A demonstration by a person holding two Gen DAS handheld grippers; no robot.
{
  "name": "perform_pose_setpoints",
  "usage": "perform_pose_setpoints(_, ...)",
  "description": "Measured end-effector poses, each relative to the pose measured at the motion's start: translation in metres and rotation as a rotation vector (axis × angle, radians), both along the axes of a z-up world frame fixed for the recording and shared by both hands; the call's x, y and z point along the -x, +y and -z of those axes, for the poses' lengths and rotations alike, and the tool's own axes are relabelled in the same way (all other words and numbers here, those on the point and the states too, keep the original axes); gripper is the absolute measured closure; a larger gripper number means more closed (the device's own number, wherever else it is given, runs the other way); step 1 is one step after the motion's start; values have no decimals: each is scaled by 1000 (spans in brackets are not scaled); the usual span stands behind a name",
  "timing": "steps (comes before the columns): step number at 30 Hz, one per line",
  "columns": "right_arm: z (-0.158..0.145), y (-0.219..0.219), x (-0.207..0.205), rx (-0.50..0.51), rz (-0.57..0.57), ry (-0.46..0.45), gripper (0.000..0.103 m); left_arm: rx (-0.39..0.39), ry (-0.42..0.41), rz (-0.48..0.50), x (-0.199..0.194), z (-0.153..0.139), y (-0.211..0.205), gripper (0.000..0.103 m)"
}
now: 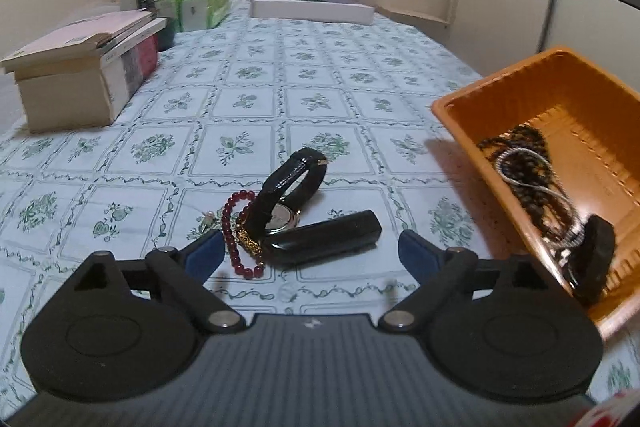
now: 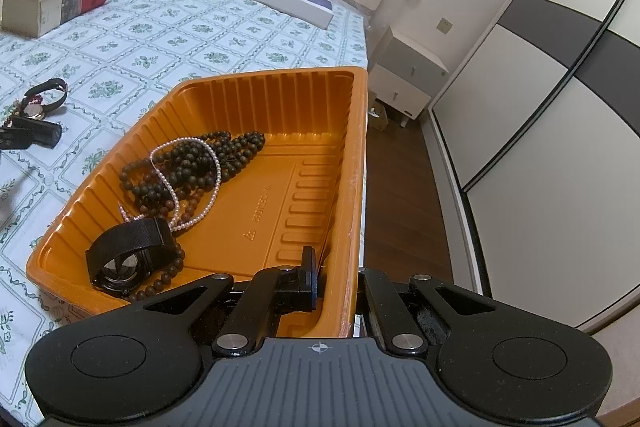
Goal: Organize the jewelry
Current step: 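Grasp the black cylindrical case in the pile with the left tool, then carry the black case over the tray and lower it inside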
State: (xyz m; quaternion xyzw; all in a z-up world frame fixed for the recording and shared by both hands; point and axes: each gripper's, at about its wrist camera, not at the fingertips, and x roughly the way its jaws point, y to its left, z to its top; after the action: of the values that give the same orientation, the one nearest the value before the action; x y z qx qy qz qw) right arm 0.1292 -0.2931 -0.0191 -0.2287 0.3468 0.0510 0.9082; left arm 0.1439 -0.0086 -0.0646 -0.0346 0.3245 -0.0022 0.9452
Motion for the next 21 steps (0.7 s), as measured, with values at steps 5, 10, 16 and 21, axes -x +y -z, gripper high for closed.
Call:
perform_pose_setpoints(5, 0, 1, -1, 0, -2, 4, 99, 6, -5, -81, -12, 4, -8, 10)
perform_pose_setpoints(10, 1, 1, -2, -1, -2, 8, 99, -31, -7, -116, -20, 9, -19, 10)
perform_pose_setpoints(16, 2, 0, -2, 0, 0, 10, 99, -48, 7, -117, -23, 17, -23, 18)
perform_pose_setpoints(21, 2, 0, -3, 0, 1, 10, 99, -52, -10, -108, -19, 16, -21, 27)
